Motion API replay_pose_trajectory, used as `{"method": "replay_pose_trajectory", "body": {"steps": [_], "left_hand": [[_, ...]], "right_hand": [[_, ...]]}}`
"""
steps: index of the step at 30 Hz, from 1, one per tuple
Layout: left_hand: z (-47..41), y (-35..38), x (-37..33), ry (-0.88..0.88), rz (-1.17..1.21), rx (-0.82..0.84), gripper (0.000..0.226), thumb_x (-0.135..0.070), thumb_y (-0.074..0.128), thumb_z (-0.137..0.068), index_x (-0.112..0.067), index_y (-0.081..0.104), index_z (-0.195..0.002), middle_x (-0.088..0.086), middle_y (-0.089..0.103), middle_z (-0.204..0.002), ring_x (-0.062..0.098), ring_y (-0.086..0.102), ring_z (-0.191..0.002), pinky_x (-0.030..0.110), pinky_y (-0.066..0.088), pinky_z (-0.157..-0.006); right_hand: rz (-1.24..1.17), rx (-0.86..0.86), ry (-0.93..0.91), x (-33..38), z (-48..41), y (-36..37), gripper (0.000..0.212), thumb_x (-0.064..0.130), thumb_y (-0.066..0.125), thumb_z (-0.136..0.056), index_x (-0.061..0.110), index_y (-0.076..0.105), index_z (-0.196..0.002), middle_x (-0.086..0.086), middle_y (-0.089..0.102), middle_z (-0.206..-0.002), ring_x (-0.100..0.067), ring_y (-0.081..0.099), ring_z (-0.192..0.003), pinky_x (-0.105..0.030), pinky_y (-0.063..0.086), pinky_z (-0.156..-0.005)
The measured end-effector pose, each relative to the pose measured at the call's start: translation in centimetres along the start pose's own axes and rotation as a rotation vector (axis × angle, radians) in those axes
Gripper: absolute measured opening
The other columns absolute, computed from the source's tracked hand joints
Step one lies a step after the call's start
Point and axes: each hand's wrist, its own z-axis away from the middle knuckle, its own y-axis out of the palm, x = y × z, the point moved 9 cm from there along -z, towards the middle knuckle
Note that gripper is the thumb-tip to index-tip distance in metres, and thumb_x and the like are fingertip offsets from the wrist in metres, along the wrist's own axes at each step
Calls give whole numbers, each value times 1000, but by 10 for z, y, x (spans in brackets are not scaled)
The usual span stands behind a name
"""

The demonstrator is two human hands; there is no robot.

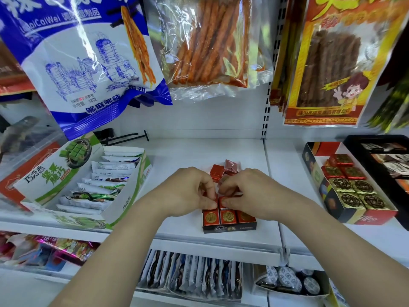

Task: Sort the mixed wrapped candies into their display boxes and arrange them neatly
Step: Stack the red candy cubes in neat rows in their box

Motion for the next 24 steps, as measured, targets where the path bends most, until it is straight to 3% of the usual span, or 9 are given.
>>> {"method": "replay_pose_trajectory", "body": {"steps": [7, 10, 14, 17, 20, 24], "left_hand": [[-1, 1, 3, 10, 21, 40, 21, -13, 77, -80, -29, 65, -84, -15, 62, -79, -15, 52, -61, 3, 37, -59], [-3, 2, 3, 11, 7, 35, 26, -14, 81, -76, -33, 64, -80, -16, 62, -77, -7, 52, -59, 10, 39, -61], [-2, 5, 9, -23, 98, 73, 19, -15, 80, -76, -30, 70, -82, -13, 67, -83, -6, 59, -69, 14, 45, -68], [-1, 7, 13, -50, 191, 94, 16, -12, 76, -81, -27, 72, -85, -5, 72, -91, 8, 66, -85, 22, 52, -81], [-2, 8, 15, -65, 165, 99, 18, -9, 72, -84, -25, 69, -90, -7, 72, -92, 6, 65, -85, 22, 50, -80], [-4, 8, 17, -78, 142, 100, 18, -12, 70, -86, -27, 70, -95, -10, 72, -97, 4, 65, -95, 23, 50, -88]], "right_hand": [[-20, 33, 10, -1, 0, 1, 21, 32, 64, -89, 28, 71, -108, 10, 69, -105, -6, 59, -91, -16, 45, -75], [-38, 35, 1, 0, 2, -2, 23, 29, 66, -88, 30, 70, -111, 12, 67, -104, -2, 58, -87, -17, 48, -77], [-40, 19, 9, -2, 3, -5, 23, 29, 68, -87, 31, 70, -110, 21, 57, -84, 6, 50, -70, -6, 37, -63], [-69, 0, 7, -2, 4, -7, 21, 26, 68, -86, 30, 70, -107, 17, 64, -94, 4, 55, -75, -11, 46, -71], [-136, -167, 56, -12, 7, -28, 13, 20, 67, -87, 29, 72, -96, 16, 66, -84, 5, 56, -71, -8, 44, -66], [-145, -378, 178, -41, 12, -52, 9, 24, 64, -89, 30, 70, -93, 15, 61, -79, -3, 52, -70, -16, 38, -62]]}}
